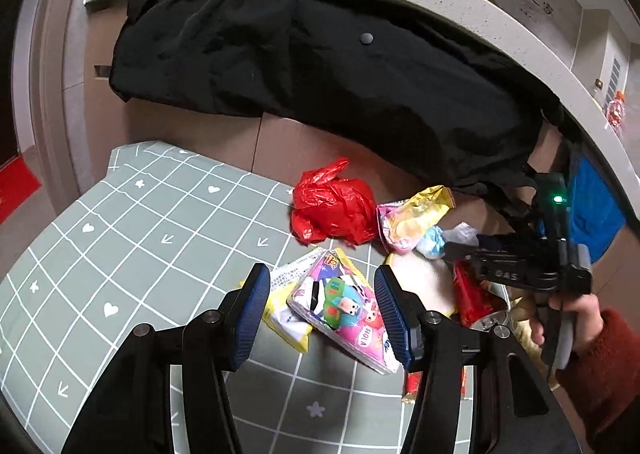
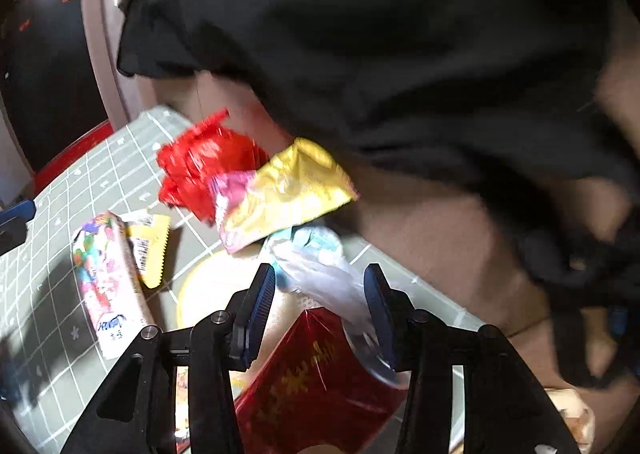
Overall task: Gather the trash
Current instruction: 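Grasp the pink candy wrapper with the left gripper while the right gripper grasps the white plastic bag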
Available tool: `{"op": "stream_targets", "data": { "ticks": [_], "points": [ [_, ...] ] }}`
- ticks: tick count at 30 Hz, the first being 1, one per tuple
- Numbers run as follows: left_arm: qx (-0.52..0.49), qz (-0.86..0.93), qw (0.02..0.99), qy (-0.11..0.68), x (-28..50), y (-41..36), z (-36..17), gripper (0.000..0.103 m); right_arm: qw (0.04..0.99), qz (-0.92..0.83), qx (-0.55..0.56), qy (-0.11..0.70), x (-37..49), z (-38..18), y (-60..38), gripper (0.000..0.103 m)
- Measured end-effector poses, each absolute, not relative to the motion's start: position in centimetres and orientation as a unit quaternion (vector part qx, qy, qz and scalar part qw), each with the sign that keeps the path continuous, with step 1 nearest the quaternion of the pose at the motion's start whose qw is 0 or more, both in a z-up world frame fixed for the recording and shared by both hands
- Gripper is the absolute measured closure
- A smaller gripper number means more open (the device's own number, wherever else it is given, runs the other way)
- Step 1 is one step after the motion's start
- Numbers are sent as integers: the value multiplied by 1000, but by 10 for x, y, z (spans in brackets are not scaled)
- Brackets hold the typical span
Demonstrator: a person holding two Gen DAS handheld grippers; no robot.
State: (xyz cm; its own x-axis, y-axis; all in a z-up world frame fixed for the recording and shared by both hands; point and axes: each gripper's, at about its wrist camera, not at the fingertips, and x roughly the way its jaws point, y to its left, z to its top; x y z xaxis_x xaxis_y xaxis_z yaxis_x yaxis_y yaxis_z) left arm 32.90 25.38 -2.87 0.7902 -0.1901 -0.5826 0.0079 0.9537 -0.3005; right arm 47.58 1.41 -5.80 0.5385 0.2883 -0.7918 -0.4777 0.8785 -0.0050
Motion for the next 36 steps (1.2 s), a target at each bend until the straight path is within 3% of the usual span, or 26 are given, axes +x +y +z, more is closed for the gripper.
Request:
{"op": "stream_targets", "data": {
  "ticks": [3,8,14,22,32,36],
  "points": [
    [-146,-60,932,326,337,249,-31,48,880,216,-95,413,472,-55,9,90],
    [-137,-82,931,330,352,227,-32,48,899,242,-44,363,447,-23,-15,96],
    [-150,-118,922,337,382,192,-34,48,909,244,-17,337,419,7,-44,96],
    [-85,-113,922,360,429,143,-42,48,915,224,9,335,400,6,-79,96],
    [-183,-59,897,399,497,138,-58,48,912,220,47,344,394,-12,-114,96],
    [-181,-32,893,411,520,131,-67,48,910,220,34,350,386,-23,-116,82]
  ]
}}
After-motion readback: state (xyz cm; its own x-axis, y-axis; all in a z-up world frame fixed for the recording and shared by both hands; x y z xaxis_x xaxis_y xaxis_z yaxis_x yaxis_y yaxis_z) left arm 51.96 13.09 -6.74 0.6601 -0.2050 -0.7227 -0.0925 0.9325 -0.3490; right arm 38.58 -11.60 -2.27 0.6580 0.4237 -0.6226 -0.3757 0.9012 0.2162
